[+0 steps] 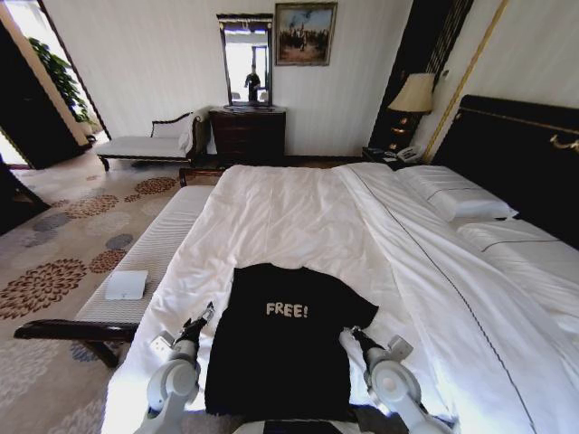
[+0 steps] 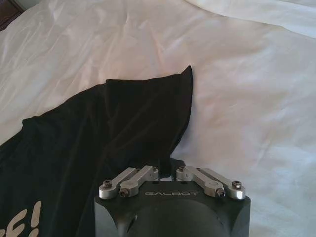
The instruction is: Fold the clothes on the bed.
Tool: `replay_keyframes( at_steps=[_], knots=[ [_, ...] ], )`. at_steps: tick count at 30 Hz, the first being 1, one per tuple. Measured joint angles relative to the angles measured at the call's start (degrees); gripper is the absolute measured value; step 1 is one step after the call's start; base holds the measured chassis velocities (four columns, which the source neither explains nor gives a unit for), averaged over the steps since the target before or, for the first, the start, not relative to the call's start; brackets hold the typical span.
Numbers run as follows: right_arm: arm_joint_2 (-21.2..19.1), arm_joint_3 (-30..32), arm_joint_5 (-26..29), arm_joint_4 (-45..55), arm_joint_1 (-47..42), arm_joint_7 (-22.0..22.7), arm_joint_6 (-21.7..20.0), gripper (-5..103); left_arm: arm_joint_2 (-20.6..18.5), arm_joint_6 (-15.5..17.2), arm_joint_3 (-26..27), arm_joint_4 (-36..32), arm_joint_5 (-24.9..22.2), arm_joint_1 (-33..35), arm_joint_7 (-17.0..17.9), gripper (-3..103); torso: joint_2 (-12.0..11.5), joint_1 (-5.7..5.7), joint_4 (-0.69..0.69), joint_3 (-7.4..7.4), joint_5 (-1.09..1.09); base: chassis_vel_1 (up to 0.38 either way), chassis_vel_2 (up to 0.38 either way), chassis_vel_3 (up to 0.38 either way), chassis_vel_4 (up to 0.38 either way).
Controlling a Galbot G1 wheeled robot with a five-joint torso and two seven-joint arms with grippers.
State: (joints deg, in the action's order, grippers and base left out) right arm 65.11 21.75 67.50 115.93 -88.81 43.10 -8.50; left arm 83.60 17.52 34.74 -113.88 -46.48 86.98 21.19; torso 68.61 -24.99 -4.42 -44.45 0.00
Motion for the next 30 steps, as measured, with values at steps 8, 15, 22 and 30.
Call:
replay_keyframes(
  at_steps=[8, 15, 22, 30],
  knots=[
    [0.1, 0.4, -0.8, 0.3, -0.8, 0.4, 0.0, 0, 0.0, 0.0, 0.0, 0.1, 0.0, 0.0, 0.0, 100, 0.0, 0.0, 0.0, 0.0, 0.0, 0.0, 0.0, 0.0, 0.0],
    [0.1, 0.7, -1.4, 0.4, -1.8, 0.5, 0.0, -2, -0.1, 0.0, 0.1, 0.0, 0.0, 0.0, 0.0, 100, 0.0, 0.0, 0.0, 0.0, 0.0, 0.0, 0.0, 0.0, 0.0],
    [0.4, 0.7, -0.8, 2.2, -2.3, 2.0, -0.7, 12, 0.1, -0.1, 0.0, -0.1, 0.2, 0.1, 0.0, 100, 0.0, 0.0, 0.0, 0.0, 0.0, 0.0, 0.0, 0.0, 0.0],
    [-0.8, 4.3, 0.3, 3.1, -0.6, 4.1, -1.3, 47, 0.1, -0.3, 0.6, -0.6, 0.4, 1.0, 0.0, 100, 0.0, 0.0, 0.0, 0.0, 0.0, 0.0, 0.0, 0.0, 0.0]
  ],
)
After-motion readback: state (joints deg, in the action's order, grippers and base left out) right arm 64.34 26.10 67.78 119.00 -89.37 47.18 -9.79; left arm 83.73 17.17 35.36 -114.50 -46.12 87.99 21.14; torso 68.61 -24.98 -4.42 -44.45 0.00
